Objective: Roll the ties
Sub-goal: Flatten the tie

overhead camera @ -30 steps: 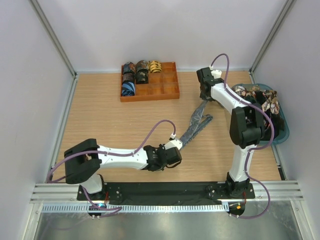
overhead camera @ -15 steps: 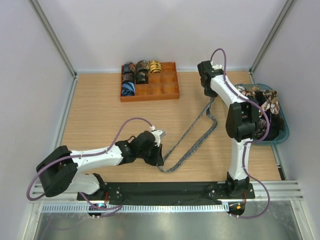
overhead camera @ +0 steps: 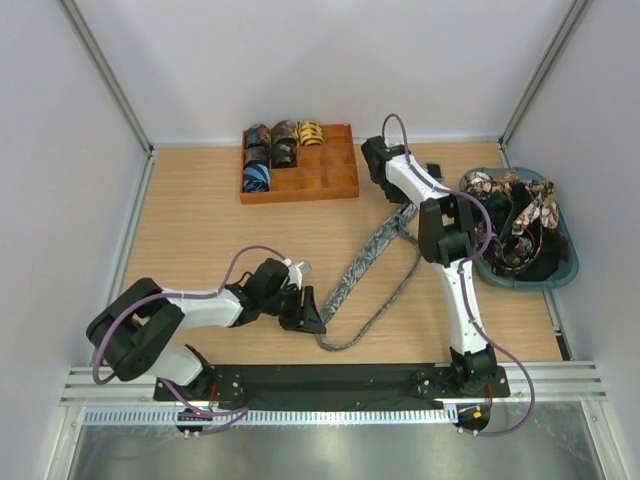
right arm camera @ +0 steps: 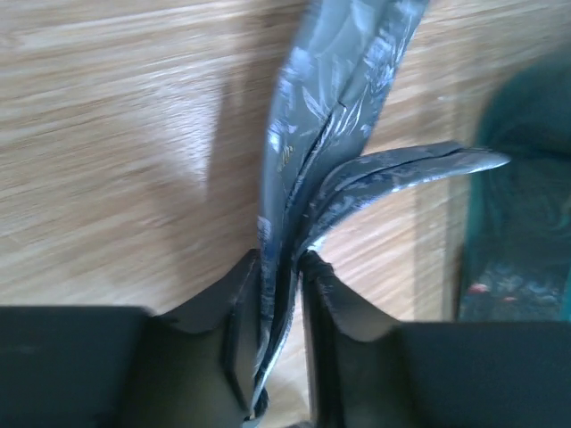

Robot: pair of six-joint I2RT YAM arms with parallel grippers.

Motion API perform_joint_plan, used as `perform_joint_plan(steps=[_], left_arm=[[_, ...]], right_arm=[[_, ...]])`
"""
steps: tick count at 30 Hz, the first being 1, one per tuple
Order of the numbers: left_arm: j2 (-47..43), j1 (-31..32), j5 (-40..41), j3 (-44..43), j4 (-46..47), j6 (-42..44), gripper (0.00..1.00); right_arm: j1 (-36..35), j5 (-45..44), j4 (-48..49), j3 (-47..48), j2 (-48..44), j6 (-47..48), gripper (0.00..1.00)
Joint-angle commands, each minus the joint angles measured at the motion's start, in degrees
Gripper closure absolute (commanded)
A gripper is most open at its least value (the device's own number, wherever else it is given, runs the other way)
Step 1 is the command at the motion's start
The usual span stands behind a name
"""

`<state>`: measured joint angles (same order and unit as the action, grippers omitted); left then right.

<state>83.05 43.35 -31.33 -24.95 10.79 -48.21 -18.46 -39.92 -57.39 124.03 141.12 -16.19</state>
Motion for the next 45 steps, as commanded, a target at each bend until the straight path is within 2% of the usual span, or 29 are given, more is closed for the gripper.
perform_joint_plan(steps=[1, 5, 8, 10, 13, 17, 22, 27, 30, 34, 36, 45], left_arm=[[-3.24, -0.37, 4.51, -2.38, -9.79, 5.04, 0.52], [-3.25, -0.38, 7.78, -4.05, -14.82, 7.77, 0.47], [-2.98, -0.37, 8.83, -3.97, -15.18, 8.13, 0.47], [-3.85, -0.37, 11.28, -4.05, -15.53, 8.3, 0.45], [-6.05, -0.38, 14.96, -5.54, -19.91, 9.71, 0.42], [-9.74, -0.29, 20.33, -8.7, -26.07, 13.48, 0.41], [-17.28, -0.2, 24.56, -9.41, -27.75, 13.84, 0.35], [-19.94, 3.39, 29.64, -11.78, -29.85, 15.77, 0.3], [-17.05, 9.45, 33.85, -15.21, -31.0, 17.7, 0.29], [-10.29, 17.53, 33.53, -22.31, -32.67, 22.0, 0.31], [-6.24, 20.44, 33.26, -24.17, -33.11, 23.15, 0.32], [7.55, 25.11, 27.91, -31.73, -32.58, 27.73, 0.36]], right_arm=[[0.35, -2.53, 2.27, 2.62, -0.67, 1.94, 0.64], [0.7, -1.3, 4.03, 3.76, 0.38, 2.39, 0.5], [0.79, -0.69, 4.91, 4.65, 0.56, 2.04, 0.46], [1.05, -0.25, 6.4, 3.33, -0.4, 1.42, 0.45], [1.76, 2.74, 9.83, -0.53, -4.61, 0.54, 0.34], [2.99, 8.18, 13.86, -8.33, -13.73, -0.95, 0.33], [2.99, 15.65, 20.29, -21.44, -26.66, -2.18, 0.32], [3.08, 16.8, 18.89, -31.1, -35.72, -5.26, 0.3], [2.99, 18.04, 20.11, -35.95, -37.49, -5.52, 0.31], [3.34, 17.68, 21.09, -37.98, -36.19, -5.61, 0.32], [4.39, 20.75, 21.35, -38.07, -35.39, -6.05, 0.32], [6.41, 24.71, 22.58, -35.96, -31.7, -6.75, 0.32]])
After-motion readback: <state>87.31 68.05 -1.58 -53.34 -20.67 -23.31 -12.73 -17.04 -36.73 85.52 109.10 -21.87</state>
